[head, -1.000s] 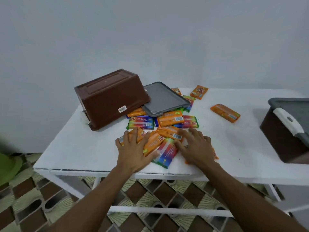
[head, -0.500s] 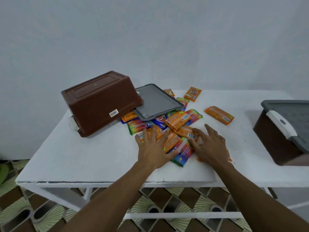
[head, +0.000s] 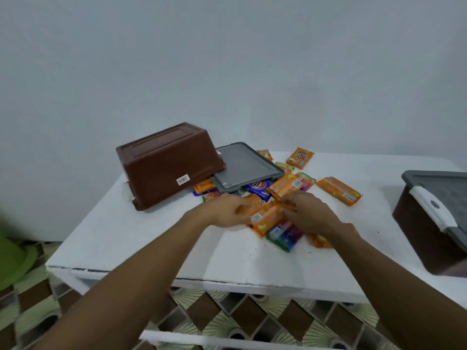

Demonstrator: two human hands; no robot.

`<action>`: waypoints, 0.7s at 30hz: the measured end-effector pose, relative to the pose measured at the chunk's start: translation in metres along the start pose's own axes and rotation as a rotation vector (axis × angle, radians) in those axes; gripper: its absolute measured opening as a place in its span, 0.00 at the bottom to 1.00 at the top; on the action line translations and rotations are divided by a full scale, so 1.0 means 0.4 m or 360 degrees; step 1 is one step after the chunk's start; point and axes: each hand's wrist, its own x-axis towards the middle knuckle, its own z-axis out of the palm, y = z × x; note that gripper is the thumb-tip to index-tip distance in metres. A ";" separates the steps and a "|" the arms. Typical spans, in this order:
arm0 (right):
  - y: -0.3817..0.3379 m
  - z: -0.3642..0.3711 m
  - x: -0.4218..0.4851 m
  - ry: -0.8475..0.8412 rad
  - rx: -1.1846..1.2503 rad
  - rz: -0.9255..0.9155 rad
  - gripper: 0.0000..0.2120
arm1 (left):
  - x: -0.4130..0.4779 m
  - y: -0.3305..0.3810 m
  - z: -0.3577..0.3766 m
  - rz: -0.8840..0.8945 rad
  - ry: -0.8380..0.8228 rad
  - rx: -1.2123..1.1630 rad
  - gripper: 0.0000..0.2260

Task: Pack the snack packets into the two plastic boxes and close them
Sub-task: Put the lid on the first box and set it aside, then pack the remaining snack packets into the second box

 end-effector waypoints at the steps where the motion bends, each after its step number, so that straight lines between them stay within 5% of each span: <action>1: -0.037 -0.013 0.011 -0.0015 0.0010 -0.0063 0.17 | -0.027 -0.026 -0.032 -0.0011 0.0086 0.0031 0.25; 9: -0.349 -0.090 0.115 -0.0677 -0.0149 -0.0500 0.19 | -0.261 -0.260 -0.229 -0.0439 0.0700 0.0498 0.18; 16: -0.520 -0.123 0.204 -0.0356 -0.0083 -0.0413 0.16 | -0.326 -0.401 -0.261 -0.0509 0.0888 0.0496 0.14; 21: -0.599 -0.113 0.224 -0.0262 -0.0125 -0.0338 0.19 | -0.318 -0.474 -0.270 -0.0529 0.0944 0.0379 0.23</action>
